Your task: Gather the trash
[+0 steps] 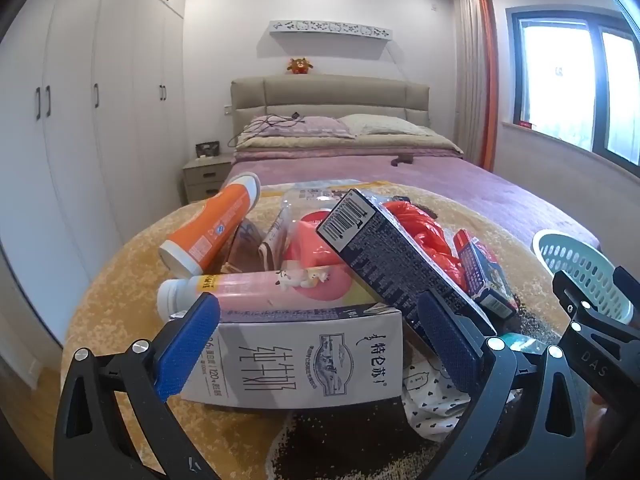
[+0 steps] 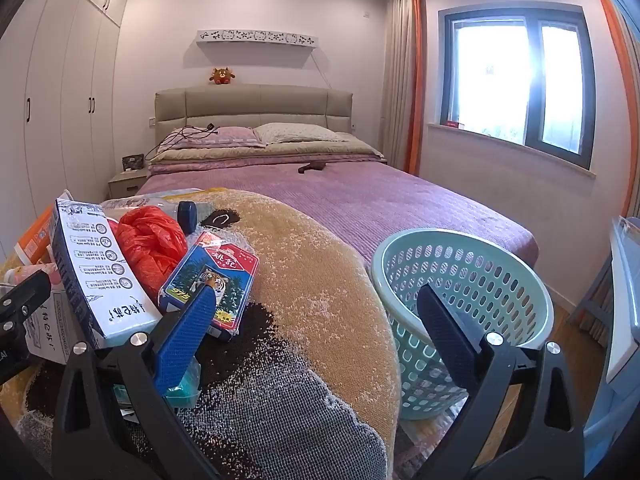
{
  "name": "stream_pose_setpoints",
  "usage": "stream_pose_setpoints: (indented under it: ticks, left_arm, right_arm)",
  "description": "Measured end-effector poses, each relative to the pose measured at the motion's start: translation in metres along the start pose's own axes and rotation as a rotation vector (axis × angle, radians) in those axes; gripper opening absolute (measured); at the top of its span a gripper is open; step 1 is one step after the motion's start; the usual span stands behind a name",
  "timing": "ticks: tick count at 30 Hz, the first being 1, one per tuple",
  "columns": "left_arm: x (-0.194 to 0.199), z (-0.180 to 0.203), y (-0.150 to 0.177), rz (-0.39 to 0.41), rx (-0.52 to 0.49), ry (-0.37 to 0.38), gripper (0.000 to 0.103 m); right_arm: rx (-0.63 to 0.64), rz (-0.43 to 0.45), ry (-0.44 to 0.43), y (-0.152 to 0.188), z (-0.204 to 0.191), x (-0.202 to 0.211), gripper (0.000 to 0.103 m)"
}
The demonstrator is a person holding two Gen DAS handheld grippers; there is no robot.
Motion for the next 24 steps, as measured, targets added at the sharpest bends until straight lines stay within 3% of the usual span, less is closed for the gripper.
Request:
stream_pose_setpoints:
  ticks: [7, 9, 17, 24]
  left_arm:
    - [0.011, 0.016, 0.001, 0.026, 0.002, -0.038, 0.096]
    - [0.006, -0.006, -0.003, 0.018, 0.036, 0.017, 0.096]
    - [0.018, -0.004, -0.002, 0.020, 0.055, 0.014, 0.096]
    - [0.009, -0.015, -0.005, 0.013, 0.079, 0.023, 0.096]
  right_arm:
    - [0.012, 0.006, 0.004, -0.001, -0.002, 0.001, 0.095]
    - [0.014, 0.010, 0.004, -0.001, -0.005, 0.002, 0.095]
    - [0.008, -0.004, -0.043, -0.008, -0.006, -0.001, 0.095]
    - [0.006, 0.038, -0.020, -0.014, -0.008, 0.005, 0.095]
Point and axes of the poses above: each gripper's, at about its wrist camera, not at the fingertips, and x roughly against the way its jaws point, z to its right, y to its underside, the point moved 8 cm from there along -x, roughly the way its jaws point, and after that the axes turned 5 degrees about x, right-handed, at the moved point
